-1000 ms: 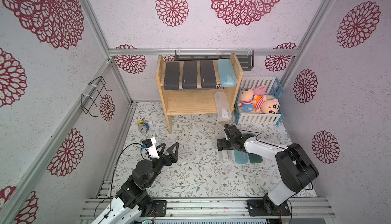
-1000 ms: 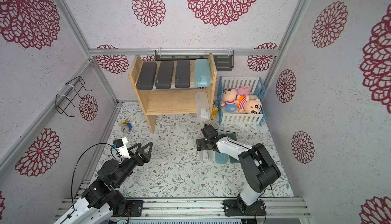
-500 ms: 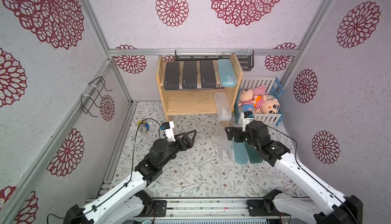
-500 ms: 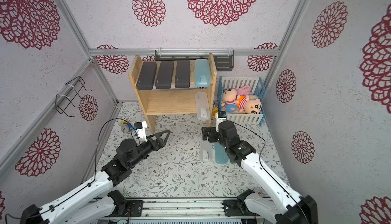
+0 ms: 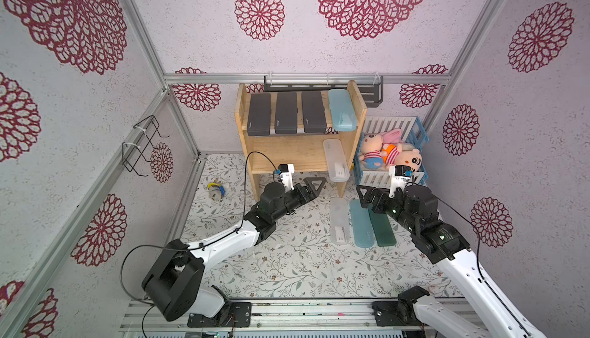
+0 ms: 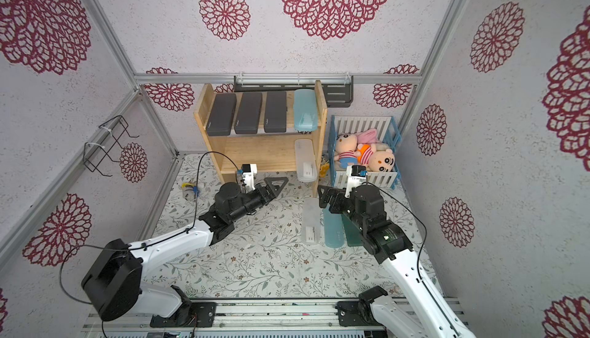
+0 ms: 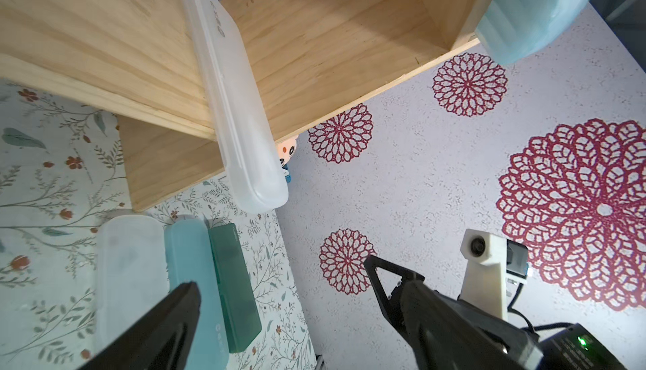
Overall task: Remove the pencil cases from the shelf
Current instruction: Pick up the pencil case from the shelf.
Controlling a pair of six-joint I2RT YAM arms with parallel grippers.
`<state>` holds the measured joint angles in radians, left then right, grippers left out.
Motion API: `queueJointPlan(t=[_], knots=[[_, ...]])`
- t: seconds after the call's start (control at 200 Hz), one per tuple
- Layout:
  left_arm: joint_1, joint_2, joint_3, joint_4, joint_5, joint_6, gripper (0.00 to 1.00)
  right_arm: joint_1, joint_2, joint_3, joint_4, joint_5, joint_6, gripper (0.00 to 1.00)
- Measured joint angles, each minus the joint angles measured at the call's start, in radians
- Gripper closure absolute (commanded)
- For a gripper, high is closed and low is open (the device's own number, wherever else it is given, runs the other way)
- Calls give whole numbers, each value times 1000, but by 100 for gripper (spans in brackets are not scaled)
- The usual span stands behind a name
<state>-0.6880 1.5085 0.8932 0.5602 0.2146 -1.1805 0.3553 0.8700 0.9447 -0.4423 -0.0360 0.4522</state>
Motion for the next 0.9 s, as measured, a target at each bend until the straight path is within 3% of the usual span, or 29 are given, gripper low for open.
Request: queueJointPlan(t=[0.335,0.901], knots=[[-2,262,108,140,76,-129,17,-26,0,26,-19,-41,4,1],[-8,384,225,190,99,-163,37,-73,13,65,-42,-68,-16,1]])
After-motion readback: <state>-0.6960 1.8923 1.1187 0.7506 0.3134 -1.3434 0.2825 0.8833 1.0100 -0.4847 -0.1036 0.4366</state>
